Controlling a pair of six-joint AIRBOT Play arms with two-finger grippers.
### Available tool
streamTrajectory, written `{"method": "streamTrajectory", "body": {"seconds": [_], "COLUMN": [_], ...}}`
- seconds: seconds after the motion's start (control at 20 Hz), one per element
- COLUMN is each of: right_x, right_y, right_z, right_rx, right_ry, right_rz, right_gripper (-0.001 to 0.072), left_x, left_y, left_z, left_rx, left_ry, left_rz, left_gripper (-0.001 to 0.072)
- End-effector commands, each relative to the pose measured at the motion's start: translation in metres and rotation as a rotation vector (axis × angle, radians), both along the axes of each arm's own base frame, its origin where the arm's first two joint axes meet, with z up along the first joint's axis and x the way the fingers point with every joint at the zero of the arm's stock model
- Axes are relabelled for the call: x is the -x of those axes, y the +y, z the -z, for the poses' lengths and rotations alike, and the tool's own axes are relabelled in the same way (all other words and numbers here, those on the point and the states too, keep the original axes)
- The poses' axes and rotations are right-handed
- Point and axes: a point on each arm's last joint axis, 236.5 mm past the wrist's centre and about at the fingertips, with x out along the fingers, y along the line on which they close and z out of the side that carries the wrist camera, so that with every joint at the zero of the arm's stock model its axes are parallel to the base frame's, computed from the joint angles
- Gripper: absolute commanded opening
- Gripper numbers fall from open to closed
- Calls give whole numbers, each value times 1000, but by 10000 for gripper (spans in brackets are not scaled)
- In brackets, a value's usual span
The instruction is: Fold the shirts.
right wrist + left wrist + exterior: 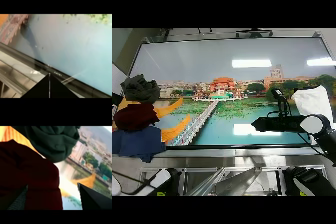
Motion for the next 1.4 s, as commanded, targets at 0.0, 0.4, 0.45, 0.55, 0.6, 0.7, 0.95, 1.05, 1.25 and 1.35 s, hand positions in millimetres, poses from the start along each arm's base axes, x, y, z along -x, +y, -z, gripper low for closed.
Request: {"method": "streamTrajectory", "body": {"seconds": [0.0,0.4,0.45,0.55,0.6,0.7,0.95,1.05,1.25,1.35], "right_x": [-6,-6,-6,-6,-6,-6,-6,-6,-10,-12], "right_y": [0,0,0,0,0,0,0,-1,-10,-17], "right_z": [-2,-2,-2,-2,-2,-2,-2,-1,5,9], "right_rx": [-6,-6,-6,-6,-6,-6,-5,-4,51,91], "right_ry": [-20,-20,-19,-19,-19,-20,-17,-16,-42,-57], "right_rz": [16,16,16,16,15,16,15,17,14,9], "right_gripper": [20,20,20,20,20,19,21,20,26,27], "left_x": [-58,-172,-174,-173,-174,-181,-187,-158,-77,-39], "left_y": [55,16,9,-7,-14,-41,-172,-246,-392,-448], "left_z": [46,198,206,200,184,134,-60,-108,-102,-58], "left_rx": [-52,42,66,148,174,265,503,529,567,523], "left_ry": [-2,124,145,190,193,142,-217,-237,-51,105], "left_rz": [-20,155,177,214,240,328,596,756,1072,1164], "left_gripper": [716,711,636,18,4,3,3,4,4,4]}}
